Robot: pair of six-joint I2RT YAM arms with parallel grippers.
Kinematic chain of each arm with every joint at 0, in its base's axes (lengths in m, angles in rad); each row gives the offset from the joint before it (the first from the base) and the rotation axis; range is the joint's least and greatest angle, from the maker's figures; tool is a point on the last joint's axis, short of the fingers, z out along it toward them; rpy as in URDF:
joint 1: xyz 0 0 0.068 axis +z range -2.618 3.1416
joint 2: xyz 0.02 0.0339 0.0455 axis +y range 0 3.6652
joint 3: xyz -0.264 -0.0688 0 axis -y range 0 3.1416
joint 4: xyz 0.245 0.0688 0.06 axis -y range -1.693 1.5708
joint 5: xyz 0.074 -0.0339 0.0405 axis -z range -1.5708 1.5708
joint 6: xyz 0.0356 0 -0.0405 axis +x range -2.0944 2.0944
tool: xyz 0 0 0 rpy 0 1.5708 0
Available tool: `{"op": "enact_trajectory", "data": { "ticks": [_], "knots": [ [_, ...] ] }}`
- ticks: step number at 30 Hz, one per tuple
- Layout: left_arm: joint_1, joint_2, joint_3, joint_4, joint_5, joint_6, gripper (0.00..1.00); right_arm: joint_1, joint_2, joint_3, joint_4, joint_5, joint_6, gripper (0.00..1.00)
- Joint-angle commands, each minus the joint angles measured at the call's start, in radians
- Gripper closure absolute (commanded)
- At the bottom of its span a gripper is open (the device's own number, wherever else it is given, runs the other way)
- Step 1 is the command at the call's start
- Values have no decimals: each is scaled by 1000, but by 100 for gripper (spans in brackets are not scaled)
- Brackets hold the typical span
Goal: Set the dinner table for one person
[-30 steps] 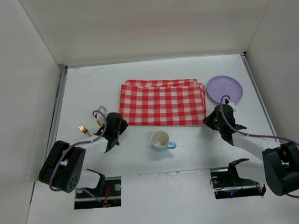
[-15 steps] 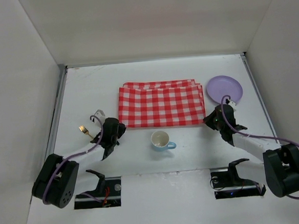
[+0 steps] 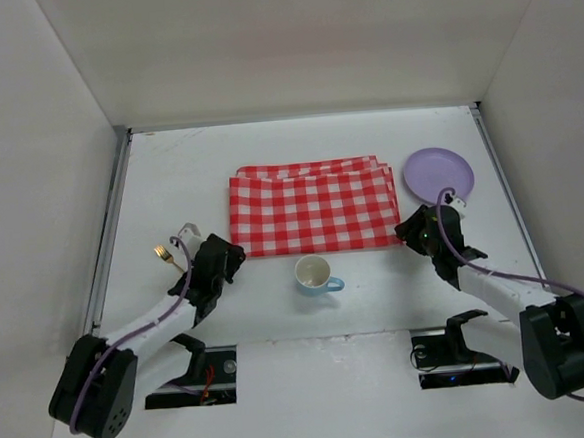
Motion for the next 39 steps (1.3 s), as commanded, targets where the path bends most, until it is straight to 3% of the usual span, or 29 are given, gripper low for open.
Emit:
{"op": "enact_trajectory", "data": {
  "ticks": [1,4,7,13,22,32,39],
  "knots": [
    [5,-121,2,-27,-50,42,58,6,-40,27,-16,25,-10,43],
    [-5,-203,47,-47,-84,94,55,6,-96,47,-39,37,-10,37],
    [-15,-208,96,-25,-95,145,52,-4,-108,81,-46,51,-6,36],
    [-50,-25,128,160,-42,174,52,-170,-18,136,35,88,42,38],
    [-117,18,99,269,-49,271,52,-445,225,266,64,126,21,53],
    [-122,16,84,285,-49,263,52,-484,489,428,40,85,-21,65],
    [-114,19,79,285,-49,253,51,-490,505,434,29,102,-36,69]
  ]
}}
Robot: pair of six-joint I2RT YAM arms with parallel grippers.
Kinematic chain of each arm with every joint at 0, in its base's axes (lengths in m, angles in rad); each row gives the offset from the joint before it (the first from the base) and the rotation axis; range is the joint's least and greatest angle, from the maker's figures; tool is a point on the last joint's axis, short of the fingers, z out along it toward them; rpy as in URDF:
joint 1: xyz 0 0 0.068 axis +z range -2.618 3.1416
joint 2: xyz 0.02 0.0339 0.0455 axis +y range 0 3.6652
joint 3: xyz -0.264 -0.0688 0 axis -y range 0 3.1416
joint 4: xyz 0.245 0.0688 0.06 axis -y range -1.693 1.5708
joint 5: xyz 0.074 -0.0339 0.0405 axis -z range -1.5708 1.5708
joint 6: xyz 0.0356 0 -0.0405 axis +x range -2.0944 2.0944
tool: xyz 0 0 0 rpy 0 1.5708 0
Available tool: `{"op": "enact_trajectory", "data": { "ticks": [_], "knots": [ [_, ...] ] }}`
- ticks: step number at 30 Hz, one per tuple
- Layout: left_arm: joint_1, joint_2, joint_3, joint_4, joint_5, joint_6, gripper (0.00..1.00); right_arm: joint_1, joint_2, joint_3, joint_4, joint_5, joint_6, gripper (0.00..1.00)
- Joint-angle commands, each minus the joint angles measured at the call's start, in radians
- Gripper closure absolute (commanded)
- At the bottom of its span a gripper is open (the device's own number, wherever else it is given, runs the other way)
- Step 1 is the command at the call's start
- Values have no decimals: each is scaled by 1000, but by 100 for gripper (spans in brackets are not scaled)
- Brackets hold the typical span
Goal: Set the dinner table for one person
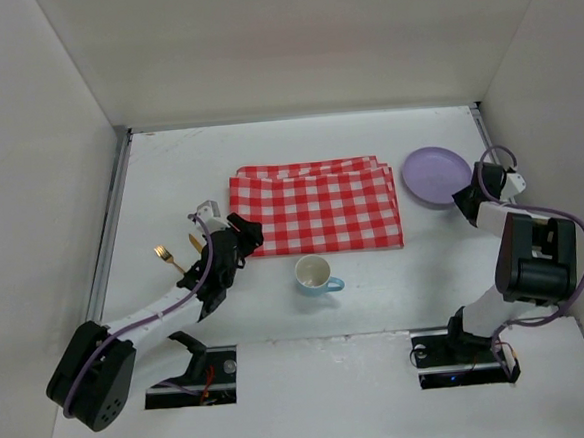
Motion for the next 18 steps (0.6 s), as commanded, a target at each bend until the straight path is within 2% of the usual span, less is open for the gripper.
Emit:
{"op": "enact_trajectory", "data": {
  "ticks": [1,6,11,14,16,18],
  "knots": [
    [9,-9,-7,52,-12,-2,51,-5,12,48,16,13,-29,69],
    [14,2,-10,61,-11,-10,52,-2,35,90,-27,14,-32,70],
    [30,-23,-20,61,-9,-14,51,-6,30,83,-33,6,-29,79],
    [52,-29,-26,55,7,-29,51,-3,26,85,-44,16,-37,77],
    [61,-33,-31,60,14,-36,51,-3,15,80,-57,32,-46,70],
    [64,-30,-31,61,15,-37,51,-3,12,79,-67,37,-51,71]
  ]
}}
